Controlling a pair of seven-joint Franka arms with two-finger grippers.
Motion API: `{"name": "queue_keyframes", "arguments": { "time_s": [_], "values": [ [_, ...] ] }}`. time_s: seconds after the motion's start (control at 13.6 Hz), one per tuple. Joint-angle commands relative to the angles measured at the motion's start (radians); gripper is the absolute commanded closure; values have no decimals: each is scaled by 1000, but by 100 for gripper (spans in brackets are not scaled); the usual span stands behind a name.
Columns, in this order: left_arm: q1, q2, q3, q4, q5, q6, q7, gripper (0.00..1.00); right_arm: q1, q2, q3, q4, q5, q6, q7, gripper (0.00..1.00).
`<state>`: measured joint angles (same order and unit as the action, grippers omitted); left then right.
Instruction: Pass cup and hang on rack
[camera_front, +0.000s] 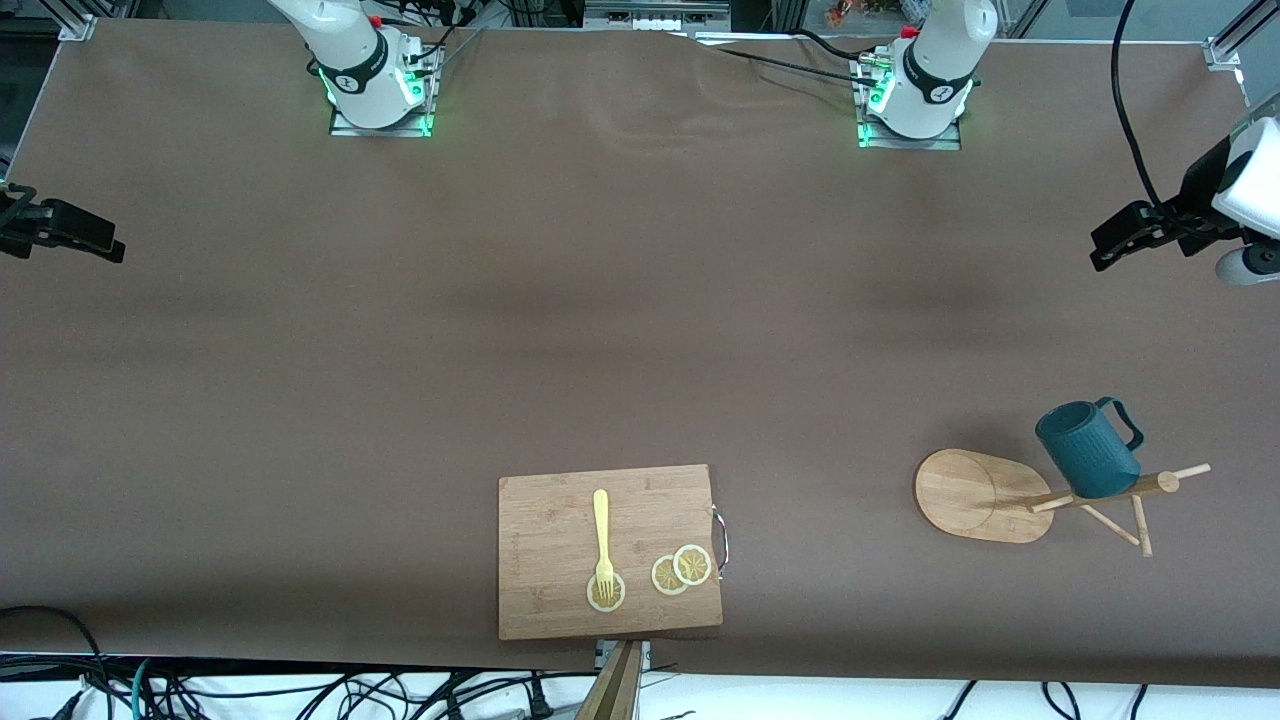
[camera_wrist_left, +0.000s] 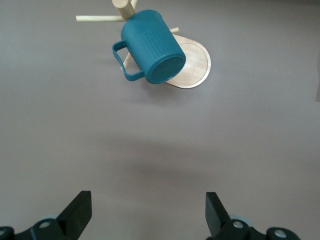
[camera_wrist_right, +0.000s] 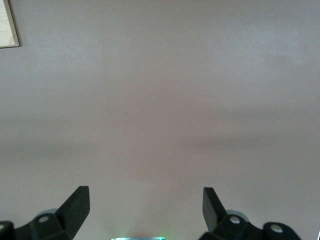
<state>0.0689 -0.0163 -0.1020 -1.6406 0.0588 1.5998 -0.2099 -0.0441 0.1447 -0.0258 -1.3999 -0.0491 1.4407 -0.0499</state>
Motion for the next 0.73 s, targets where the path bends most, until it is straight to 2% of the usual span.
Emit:
{"name": "queue_keyframes", "arguments": {
  "time_s": [0.0,0.44,0.66],
  "values": [
    [-4,13,-10,47,-8,-40,32,0,-3,-7,0,-4,-9,3,7,0],
    [0,12,-8,94,-19,-61,291,0,-6,-5,-3,-4,-2,3,7,0],
    [5,16,-8,96,-31,-61,305,0,-5,-5,-3,-4,-3,3,2,0]
  ]
}}
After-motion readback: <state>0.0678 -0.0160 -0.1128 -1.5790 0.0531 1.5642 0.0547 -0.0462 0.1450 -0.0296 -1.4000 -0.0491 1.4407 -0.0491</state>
